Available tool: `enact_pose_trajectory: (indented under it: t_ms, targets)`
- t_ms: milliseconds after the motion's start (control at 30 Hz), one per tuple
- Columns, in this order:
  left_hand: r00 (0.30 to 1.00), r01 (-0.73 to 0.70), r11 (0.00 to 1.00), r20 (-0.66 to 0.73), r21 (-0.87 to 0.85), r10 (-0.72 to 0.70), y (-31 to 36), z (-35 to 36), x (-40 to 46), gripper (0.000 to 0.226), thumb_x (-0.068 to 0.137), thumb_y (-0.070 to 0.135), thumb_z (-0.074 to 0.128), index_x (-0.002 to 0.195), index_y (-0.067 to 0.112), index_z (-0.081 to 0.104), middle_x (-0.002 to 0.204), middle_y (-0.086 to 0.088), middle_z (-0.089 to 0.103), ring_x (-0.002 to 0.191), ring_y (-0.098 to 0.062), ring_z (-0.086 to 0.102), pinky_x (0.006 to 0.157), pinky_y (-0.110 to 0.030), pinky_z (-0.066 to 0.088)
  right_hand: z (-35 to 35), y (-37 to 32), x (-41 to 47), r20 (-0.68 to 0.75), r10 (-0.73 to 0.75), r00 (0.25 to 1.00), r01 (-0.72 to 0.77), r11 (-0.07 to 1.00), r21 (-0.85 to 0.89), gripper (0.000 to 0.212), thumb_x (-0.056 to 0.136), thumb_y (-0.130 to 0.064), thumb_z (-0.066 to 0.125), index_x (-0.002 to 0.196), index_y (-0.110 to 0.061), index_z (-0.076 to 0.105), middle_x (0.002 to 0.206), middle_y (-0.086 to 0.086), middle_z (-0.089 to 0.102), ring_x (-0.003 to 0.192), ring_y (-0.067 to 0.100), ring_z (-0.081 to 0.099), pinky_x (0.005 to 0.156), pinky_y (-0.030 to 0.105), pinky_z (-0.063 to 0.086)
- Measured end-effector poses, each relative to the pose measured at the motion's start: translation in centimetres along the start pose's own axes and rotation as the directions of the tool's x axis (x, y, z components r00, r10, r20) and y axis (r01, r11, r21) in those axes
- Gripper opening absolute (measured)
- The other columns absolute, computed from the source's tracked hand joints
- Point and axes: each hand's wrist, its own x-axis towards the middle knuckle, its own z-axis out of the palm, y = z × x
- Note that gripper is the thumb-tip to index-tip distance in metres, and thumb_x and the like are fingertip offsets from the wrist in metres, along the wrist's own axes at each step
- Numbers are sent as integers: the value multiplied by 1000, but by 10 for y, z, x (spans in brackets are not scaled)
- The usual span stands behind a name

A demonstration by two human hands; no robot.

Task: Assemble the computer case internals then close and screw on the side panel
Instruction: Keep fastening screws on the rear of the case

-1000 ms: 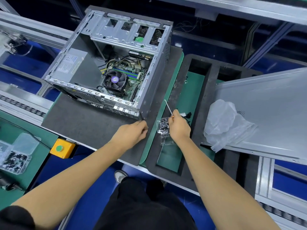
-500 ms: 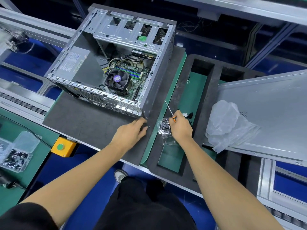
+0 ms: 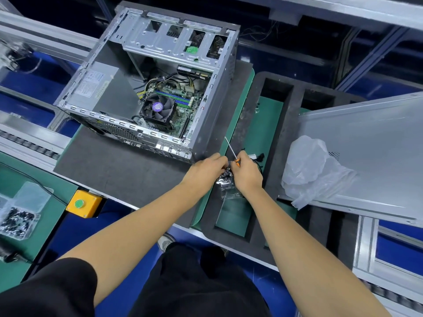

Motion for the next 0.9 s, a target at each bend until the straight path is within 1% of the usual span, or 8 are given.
enact_pose_trajectory:
  t_ms: [100, 233, 400, 500, 633, 733, 833, 900]
  targets:
    - [1000, 11, 1000, 23, 12, -12, -2, -2, 2, 15, 103, 23, 56, 116, 16, 58, 109, -3, 51, 92, -30, 61, 78, -49, 53, -1, -2, 0, 2, -12, 1000, 12, 1000, -17, 22, 99, -27, 54, 86, -16, 40, 69, -6, 50, 67, 24, 50, 56, 35, 33]
    - [998, 14, 999, 57, 36, -16, -2, -4, 4, 16, 102, 25, 58, 114, 15, 60, 111, -4, 52, 94, -31, 63, 79, -48, 54, -1, -4, 0, 6, -17, 1000, 17, 999, -50, 23, 100, -27, 53, 87, -17, 38, 69, -6, 48, 69, 26, 51, 52, 34, 27]
    - [998, 24, 998, 49, 52, -27, 1, -5, 2, 18, 104, 27, 54, 114, 13, 59, 112, -4, 52, 93, -30, 62, 79, -46, 53, -2, -4, -1, 9, -26, 1000, 27, 997, -68, 21, 101, -26, 51, 88, -16, 37, 69, -5, 48, 67, 25, 50, 50, 33, 25]
    - [999, 25, 999, 34, 27, -26, 0, -5, 0, 18, 105, 28, 53, 113, 13, 58, 112, -4, 52, 93, -29, 62, 81, -47, 53, -2, -4, -2, 14, -30, 999, 30, 997, -67, 21, 101, -26, 51, 88, -16, 38, 69, -4, 49, 67, 25, 50, 52, 34, 28]
    - [998, 55, 998, 44, -19, -54, -5, -4, -1, 24, 102, 31, 58, 119, 14, 60, 118, -2, 55, 100, -26, 62, 85, -44, 53, -2, -5, 0, 18, -29, 999, 30, 997, -71, 21, 101, -25, 50, 88, -16, 37, 69, -3, 48, 66, 25, 49, 52, 34, 28]
    - [998, 60, 997, 31, -52, -58, -6, -1, 0, 25, 101, 30, 60, 122, 16, 60, 119, -2, 55, 101, -26, 63, 87, -45, 53, -2, -5, 1, 23, -28, 999, 30, 996, -88, 20, 102, -25, 49, 88, -16, 37, 69, -3, 48, 65, 25, 49, 52, 34, 29]
    - [999, 44, 997, 11, -63, -43, -5, 0, 2, 21, 101, 29, 61, 118, 16, 62, 114, -2, 56, 97, -26, 63, 85, -44, 54, -1, -5, 0, 26, -27, 999, 29, 997, -67, 20, 102, -25, 49, 88, -16, 38, 70, -3, 49, 67, 25, 50, 55, 35, 33]
    - [999, 33, 998, 8, -51, -33, -5, 1, 3, 19, 101, 28, 61, 116, 16, 63, 112, -2, 55, 95, -26, 63, 81, -43, 54, -2, -5, 0, 23, -29, 999, 30, 998, -56, 19, 101, -25, 50, 88, -16, 38, 69, -4, 48, 68, 26, 50, 55, 35, 33]
